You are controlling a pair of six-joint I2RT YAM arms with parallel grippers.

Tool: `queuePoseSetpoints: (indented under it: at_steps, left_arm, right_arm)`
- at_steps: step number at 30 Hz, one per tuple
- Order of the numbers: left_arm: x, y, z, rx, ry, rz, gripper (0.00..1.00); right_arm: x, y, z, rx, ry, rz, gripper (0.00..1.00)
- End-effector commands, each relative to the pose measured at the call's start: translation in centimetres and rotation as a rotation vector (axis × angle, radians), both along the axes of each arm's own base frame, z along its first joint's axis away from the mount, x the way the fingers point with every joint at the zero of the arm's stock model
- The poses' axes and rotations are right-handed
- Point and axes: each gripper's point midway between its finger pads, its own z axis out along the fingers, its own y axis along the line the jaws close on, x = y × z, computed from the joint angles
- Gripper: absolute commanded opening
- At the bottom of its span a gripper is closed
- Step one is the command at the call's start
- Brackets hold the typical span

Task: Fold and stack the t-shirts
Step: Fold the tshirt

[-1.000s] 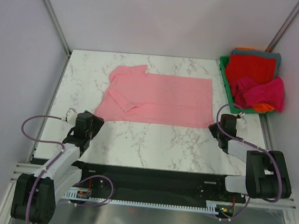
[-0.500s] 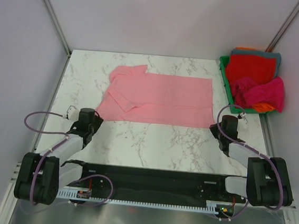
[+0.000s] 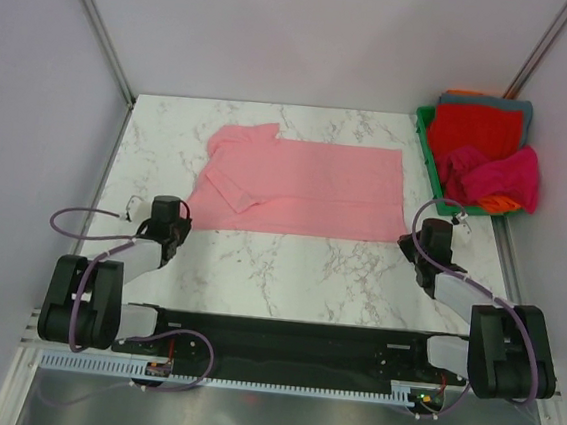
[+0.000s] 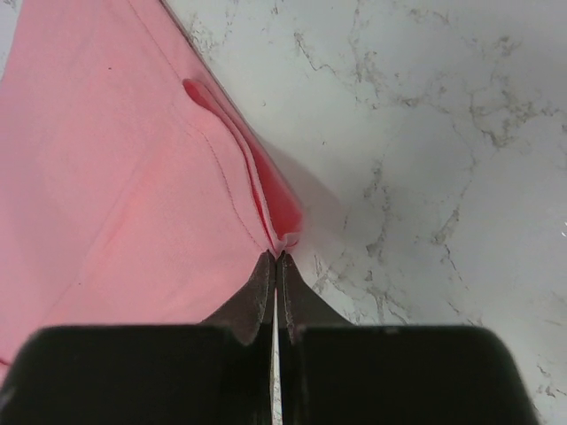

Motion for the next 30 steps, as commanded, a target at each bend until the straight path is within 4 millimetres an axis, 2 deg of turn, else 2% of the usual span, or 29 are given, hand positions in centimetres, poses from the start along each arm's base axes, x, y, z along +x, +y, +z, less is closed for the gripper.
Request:
queuePoseSetpoints:
  at_steps: [1, 4, 5, 7, 8, 12, 16, 25, 29, 30]
  left_arm:
    - [1.9, 1.2, 2.0, 0.023, -0.056, 0.041, 0.02]
    - [1.9, 1.2, 2.8, 0.042, -0.050, 0.020, 0.02]
    - [2.1, 1.3, 3.8, 0.050, -0.072, 0.017, 0.02]
    - [1.9, 1.4, 4.7, 0.061, -0.086, 0.017, 0.02]
    - [1.9, 1.5, 5.7, 0.067, -0.109, 0.011, 0.02]
    - [1.9, 1.4, 7.8, 0.072, -0.155, -0.002, 0.02]
    - [0.7, 1.0, 6.8, 0.053, -0.118, -0.012, 0.02]
    - [-1.1, -0.1, 3.9, 0.008, -0.049, -0.059, 0.03]
    - [-2.0, -0.2, 2.7, 0.009, -0.006, -0.072, 0.17]
    - [-2.0, -0.2, 2.6, 0.007, -0.006, -0.072, 0.26]
  right_arm:
    - [0.2, -0.5, 0.9, -0.031, -0.020, -0.006, 0.00]
    - [0.3, -0.7, 1.6, -0.044, -0.025, -0.014, 0.00]
    - [0.1, -0.7, 1.7, -0.046, -0.019, -0.012, 0.00]
    - [0.5, -0.7, 3.1, -0.047, -0.048, -0.013, 0.00]
    - [0.6, -0.7, 4.0, -0.049, -0.061, -0.010, 0.00]
    - [0.6, -0.8, 5.7, -0.054, -0.084, -0.009, 0.00]
    - [0.0, -0.7, 5.6, -0.050, -0.067, -0.002, 0.00]
    - [-1.4, -0.5, 3.3, -0.040, -0.006, 0.004, 0.00]
    - [-1.9, -0.6, 2.7, -0.030, 0.004, -0.008, 0.00]
    - [-2.0, -0.7, 2.5, -0.028, 0.007, -0.013, 0.00]
